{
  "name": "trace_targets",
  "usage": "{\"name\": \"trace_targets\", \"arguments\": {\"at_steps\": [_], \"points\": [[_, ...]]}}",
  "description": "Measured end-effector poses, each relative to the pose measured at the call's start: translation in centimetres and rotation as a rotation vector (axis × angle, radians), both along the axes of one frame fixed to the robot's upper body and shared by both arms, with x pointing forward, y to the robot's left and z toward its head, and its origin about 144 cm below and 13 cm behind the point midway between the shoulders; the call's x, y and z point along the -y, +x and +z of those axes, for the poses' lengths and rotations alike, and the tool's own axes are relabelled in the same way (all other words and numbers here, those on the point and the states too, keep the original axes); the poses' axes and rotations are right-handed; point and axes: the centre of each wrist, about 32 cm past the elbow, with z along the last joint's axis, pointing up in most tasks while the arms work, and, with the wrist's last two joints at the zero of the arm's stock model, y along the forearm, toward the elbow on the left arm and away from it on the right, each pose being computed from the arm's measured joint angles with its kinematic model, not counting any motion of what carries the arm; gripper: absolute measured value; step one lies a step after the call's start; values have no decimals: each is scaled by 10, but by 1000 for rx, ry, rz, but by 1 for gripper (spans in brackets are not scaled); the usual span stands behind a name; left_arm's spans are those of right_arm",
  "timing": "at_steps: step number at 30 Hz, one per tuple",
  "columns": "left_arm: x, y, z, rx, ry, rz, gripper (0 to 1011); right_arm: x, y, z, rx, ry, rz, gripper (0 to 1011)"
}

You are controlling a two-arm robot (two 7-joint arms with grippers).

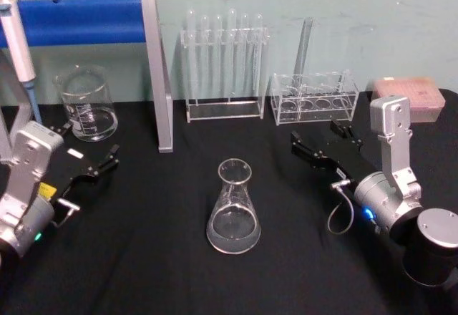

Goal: Grasp the erlenmeyer flask with one hand, shake it three times, then place it back.

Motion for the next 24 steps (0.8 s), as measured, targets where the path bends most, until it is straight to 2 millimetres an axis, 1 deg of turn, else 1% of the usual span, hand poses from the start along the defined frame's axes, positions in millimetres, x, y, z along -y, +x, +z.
{"name": "trace_targets", "arguments": {"at_steps": [24], "points": [[0, 0, 0, 0, 0, 0, 1001, 0, 0, 0, 0, 0, 0, 1000]]}}
